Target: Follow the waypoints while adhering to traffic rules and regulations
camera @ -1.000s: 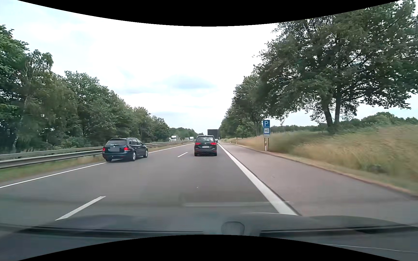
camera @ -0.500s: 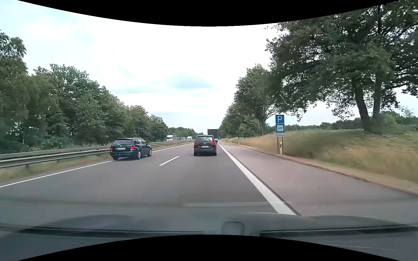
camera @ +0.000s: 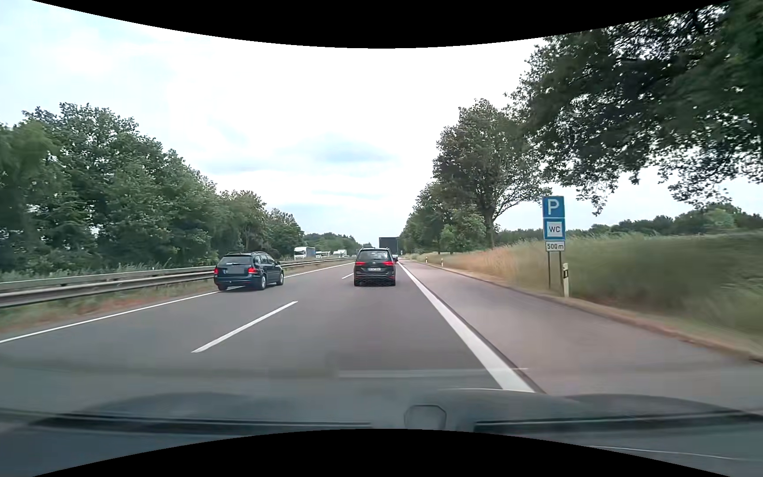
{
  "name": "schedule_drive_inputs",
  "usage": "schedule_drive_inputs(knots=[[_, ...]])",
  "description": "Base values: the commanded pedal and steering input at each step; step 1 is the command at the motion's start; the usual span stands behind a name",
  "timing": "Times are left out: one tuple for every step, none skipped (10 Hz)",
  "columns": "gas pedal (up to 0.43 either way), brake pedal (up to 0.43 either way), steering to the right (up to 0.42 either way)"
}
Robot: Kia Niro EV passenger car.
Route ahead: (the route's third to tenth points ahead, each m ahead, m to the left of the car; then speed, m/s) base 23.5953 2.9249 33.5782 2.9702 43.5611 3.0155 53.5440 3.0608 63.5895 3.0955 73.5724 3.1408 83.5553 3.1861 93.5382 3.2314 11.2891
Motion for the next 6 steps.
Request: schedule_drive_inputs(knots=[[0.13, 0.0, -0.003], [0.13, 0.0, -0.003], [0.13, 0.0, -0.003], [0.13, 0.0, -0.003], [0.13, 0.0, -0.003], [0.13, 0.0, -0.003]])
